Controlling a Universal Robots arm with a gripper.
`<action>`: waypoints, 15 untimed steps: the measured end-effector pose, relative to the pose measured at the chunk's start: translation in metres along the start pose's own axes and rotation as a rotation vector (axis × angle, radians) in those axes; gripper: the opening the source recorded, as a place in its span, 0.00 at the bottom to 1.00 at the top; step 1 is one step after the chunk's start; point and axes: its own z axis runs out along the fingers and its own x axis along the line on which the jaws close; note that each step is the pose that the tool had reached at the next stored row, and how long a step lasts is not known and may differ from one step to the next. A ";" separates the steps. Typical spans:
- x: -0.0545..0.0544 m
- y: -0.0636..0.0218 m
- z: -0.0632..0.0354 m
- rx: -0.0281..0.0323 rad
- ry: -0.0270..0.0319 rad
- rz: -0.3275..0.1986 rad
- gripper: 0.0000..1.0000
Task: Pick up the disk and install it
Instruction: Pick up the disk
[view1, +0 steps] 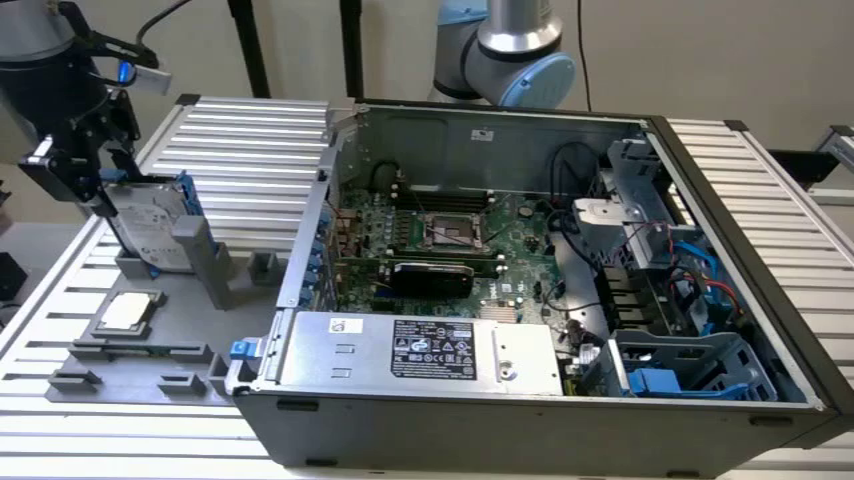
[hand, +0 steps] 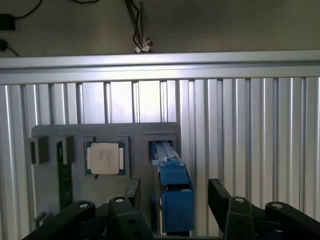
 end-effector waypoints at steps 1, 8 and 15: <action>0.000 0.0000 0.0014 -0.0001 0.0001 0.000 1.00; 0.001 -0.0001 0.0050 0.0000 0.0001 0.000 1.00; 0.002 -0.0001 0.0045 -0.0002 0.0001 0.000 1.00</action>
